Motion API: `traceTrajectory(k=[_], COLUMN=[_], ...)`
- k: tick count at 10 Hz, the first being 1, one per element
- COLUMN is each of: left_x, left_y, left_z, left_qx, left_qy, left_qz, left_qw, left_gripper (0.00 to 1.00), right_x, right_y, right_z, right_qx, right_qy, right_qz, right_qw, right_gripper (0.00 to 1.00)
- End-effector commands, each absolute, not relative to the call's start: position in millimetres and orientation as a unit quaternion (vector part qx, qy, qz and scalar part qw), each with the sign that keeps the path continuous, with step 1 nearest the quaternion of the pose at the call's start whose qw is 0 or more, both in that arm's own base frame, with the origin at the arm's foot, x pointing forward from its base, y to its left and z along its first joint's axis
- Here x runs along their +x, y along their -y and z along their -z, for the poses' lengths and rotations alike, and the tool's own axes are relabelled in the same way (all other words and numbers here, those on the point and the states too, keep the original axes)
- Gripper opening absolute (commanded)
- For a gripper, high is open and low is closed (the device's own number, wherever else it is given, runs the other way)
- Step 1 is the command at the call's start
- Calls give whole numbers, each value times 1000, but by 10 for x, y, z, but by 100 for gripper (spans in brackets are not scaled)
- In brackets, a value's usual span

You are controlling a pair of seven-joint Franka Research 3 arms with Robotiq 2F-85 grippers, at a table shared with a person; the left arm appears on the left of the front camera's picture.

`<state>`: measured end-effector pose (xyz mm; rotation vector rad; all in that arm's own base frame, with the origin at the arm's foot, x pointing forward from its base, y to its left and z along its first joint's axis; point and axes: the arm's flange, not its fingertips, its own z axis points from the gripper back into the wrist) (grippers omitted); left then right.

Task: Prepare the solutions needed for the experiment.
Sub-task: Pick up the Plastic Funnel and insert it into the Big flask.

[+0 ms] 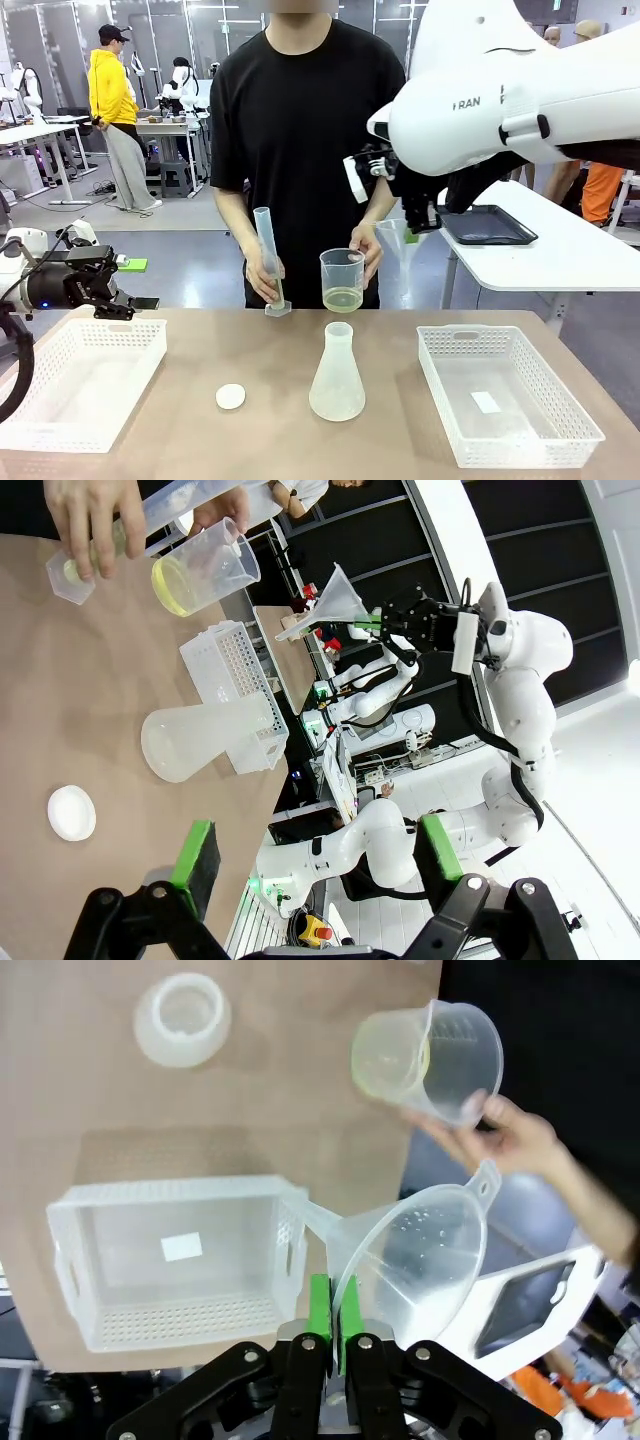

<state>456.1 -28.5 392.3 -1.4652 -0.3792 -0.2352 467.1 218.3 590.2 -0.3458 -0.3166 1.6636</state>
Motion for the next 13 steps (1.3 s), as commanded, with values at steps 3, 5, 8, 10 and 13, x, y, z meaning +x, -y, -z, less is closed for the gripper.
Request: traceTrajectory(k=[3,5,8,10,13], left_x=[4563,4563,4563,4563,4563], left_y=[277,277,277,277,277], left_z=[-3927,-3927,-3927,-3927,-3927], left_qx=[-662,-662,-662,-662,-662], left_qy=[180,180,180,180,180], left_qz=[112,112,112,112,112], left_qw=[719,719,719,719,719], left_gripper=[100,100,100,100,100], right_x=[4392,4209,3986,3975,3971], right_y=[-2528,-2675,-2717,-2731,-2759], right_z=[-5953,-5940,-5847,-5749,-5645], right_qx=[-172,-170,-156,-162,-164], right_qy=[187,191,209,228,246], right_qz=[-781,-794,-802,-806,-812], right_qw=[570,551,537,521,502], right_gripper=[4,4,4,4,4])
